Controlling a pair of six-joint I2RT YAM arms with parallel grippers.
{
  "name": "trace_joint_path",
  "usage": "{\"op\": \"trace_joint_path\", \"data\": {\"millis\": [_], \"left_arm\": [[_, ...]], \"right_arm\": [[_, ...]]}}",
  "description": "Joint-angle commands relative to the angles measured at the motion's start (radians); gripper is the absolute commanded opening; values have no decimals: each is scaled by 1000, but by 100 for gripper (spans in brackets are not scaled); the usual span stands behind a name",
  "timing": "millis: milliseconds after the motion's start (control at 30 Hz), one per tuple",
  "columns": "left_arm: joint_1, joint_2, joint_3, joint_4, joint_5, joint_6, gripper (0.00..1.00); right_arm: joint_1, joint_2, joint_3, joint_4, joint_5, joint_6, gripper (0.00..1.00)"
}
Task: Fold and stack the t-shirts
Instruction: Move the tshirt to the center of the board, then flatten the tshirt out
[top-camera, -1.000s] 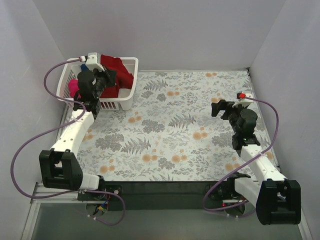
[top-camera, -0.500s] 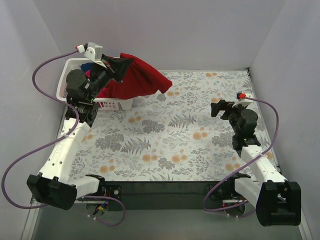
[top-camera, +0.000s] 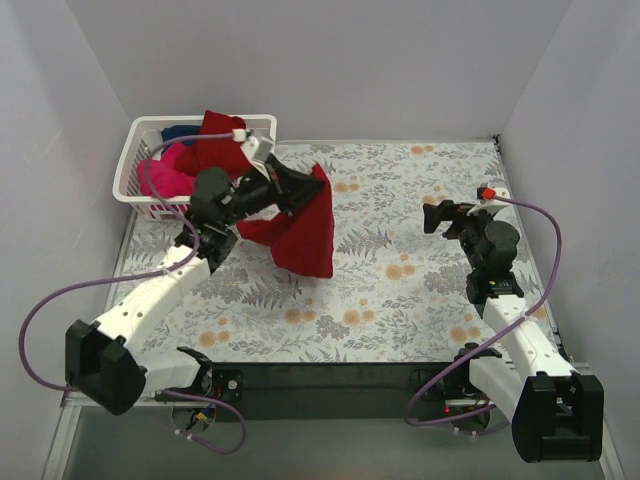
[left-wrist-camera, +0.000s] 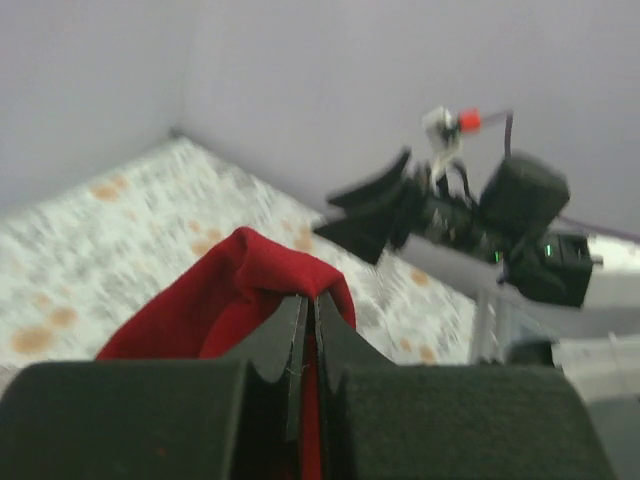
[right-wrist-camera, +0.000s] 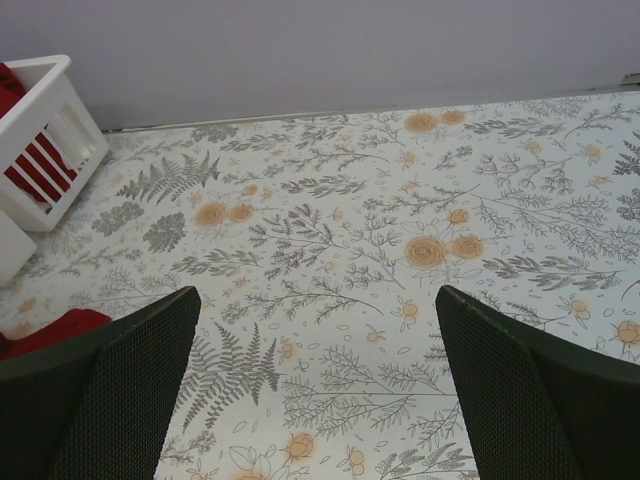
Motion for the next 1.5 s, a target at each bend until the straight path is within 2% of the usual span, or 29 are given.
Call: {"op": "trace_joint_path", "data": {"millis": [0,67,100,167,233,267,300,400,433,533,667,767,933,1100,1233,1300,1333,1367,1400,1433,1467], "left_arm": [[-100,88,-120,15,-9,-2,4],[-156,153,-152,18,-8,5,23],[-172,167,-176,16,-18,11,43],[-194,168,-197,-4,-61,25,54],[-194,120,-235,-10,-165,31,63],[-194,95,-247,-28,-219,50,65],[-194,61,-264,-40,-341,56,66],[-194,47,-276,-114,-533,76,68],[-193,61,-279,-134,-672,73,68],[-182,96,-293,-179,-817,53,68],[-163,170,-325,-221,-879,21,68],[-145,179,-350,-235,-865,5,68],[-130,147,-419,-222,-792,-16,68],[-130,181,-437,-222,-706,-44,69],[-130,213,-456,-209,-663,-64,61],[-130,205,-460,-200,-658,-68,47],[-130,199,-468,-197,-654,-70,39],[-130,188,-470,-191,-655,-70,22],[-130,185,-471,-189,-654,-70,10],[-130,182,-471,-188,-655,-70,1],[-130,181,-470,-189,-663,-70,0]], "right_arm": [[0,-19,-13,7,7,15,93],[2,-16,-20,7,4,22,91],[3,-15,-20,7,-2,22,91],[17,-3,-12,6,-14,17,91],[44,13,0,3,-19,8,90],[87,34,8,1,-16,-9,90],[115,48,26,-2,5,-21,90],[225,132,78,-2,12,-41,90],[250,160,94,-4,6,-41,90],[354,279,172,-5,-27,-53,90],[420,466,266,-30,-103,-58,89],[442,534,304,-59,-103,-61,89],[443,580,336,-158,-103,-64,89],[454,583,312,-253,-114,-38,89],[473,564,293,-313,-113,-35,87],[479,565,290,-339,-129,-37,84],[485,567,284,-355,-140,-38,76],[486,573,281,-358,-152,-38,67],[489,577,276,-358,-175,-38,50],[491,582,273,-359,-185,-38,43],[493,594,273,-360,-192,-40,36]]}}
